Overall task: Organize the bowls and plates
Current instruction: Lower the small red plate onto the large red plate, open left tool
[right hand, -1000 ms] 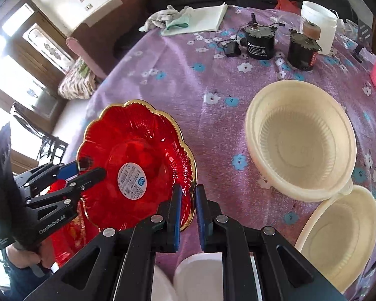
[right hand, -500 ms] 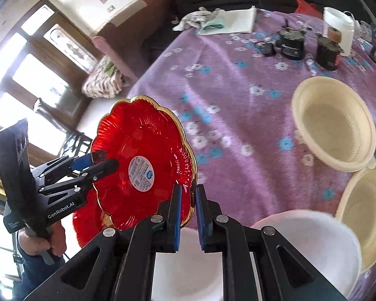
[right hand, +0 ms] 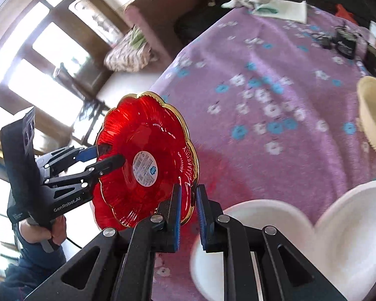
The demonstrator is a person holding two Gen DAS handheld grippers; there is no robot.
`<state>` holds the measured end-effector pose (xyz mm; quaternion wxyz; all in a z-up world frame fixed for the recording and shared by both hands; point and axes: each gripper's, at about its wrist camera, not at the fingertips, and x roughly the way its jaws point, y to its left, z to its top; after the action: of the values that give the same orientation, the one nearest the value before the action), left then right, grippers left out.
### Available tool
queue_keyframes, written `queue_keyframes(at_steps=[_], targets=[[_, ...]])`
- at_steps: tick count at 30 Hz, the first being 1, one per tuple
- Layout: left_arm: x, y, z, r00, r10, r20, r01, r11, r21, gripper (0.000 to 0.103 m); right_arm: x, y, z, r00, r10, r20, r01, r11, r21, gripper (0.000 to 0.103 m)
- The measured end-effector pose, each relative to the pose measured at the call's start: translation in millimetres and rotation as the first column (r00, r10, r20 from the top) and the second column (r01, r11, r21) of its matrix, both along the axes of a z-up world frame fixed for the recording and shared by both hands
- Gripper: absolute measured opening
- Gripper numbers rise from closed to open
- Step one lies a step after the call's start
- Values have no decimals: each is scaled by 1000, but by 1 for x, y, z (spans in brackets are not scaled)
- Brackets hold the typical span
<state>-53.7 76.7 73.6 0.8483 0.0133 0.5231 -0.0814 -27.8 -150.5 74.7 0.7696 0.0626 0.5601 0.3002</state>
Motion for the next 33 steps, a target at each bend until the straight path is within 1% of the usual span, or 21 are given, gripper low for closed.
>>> queue_keyframes(at_steps=[4, 8, 11, 13, 14, 16, 17, 19, 21, 23, 26, 28, 29, 31, 32, 33], targets=[[-5, 15, -17, 999, 30, -38, -31, 999, -22, 39, -4, 19, -11, 1000, 31, -4, -31, 999, -27, 15], [-8, 21, -26, 998, 43, -46, -45, 998, -35, 39, -6, 31, -18, 999, 45, 10, -44, 997, -62, 15], [-15, 21, -30, 998, 61, -10, -61, 998, -21, 40, -10, 38, -25, 999, 49, 20, -47, 995, -89, 15], [-19, 23, -33, 997, 78, 8, -77, 996, -42, 44, -11, 42, -30, 998, 46, 31, -43, 994, -101, 15], [-19, 24, -33, 996, 86, 15, -86, 995, -43, 44, -13, 44, -32, 998, 43, 34, -40, 994, -104, 15], [-23, 23, -31, 994, 97, 55, -96, 995, -23, 44, -14, 46, -37, 998, 41, 38, -37, 994, -102, 16], [-24, 24, -30, 993, 103, 65, -102, 995, -21, 45, -16, 48, -37, 997, 37, 63, -30, 994, -102, 16], [-26, 25, -30, 990, 114, 84, -111, 993, -37, 46, -17, 51, -39, 997, 32, 77, -24, 994, -106, 16], [-29, 24, -31, 987, 119, 111, -116, 993, -28, 46, -21, 53, -40, 994, 21, 110, -8, 993, -117, 16], [-32, 23, -33, 984, 126, 127, -124, 992, -26, 49, -27, 56, -41, 987, 14, 160, 8, 991, -137, 16], [-36, 17, -34, 979, 126, 162, -129, 992, 7, 52, -39, 61, -42, 970, -10, 244, 52, 985, -167, 17], [-37, 14, -35, 977, 128, 173, -132, 991, 9, 60, -46, 67, -42, 953, -11, 302, 76, 976, -204, 17], [-37, 13, -35, 976, 128, 177, -132, 991, 9, 62, -50, 70, -42, 945, -6, 326, 81, 973, -217, 20], [-38, 9, -37, 974, 126, 190, -131, 991, 17, 70, -57, 76, -43, 931, 12, 365, 80, 969, -235, 29], [-39, 6, -38, 973, 123, 197, -130, 991, 25, 72, -59, 79, -44, 925, 17, 379, 79, 969, -236, 37], [-39, 1, -39, 971, 121, 207, -135, 990, 51, 71, -62, 81, -44, 919, 20, 394, 80, 969, -236, 44]])
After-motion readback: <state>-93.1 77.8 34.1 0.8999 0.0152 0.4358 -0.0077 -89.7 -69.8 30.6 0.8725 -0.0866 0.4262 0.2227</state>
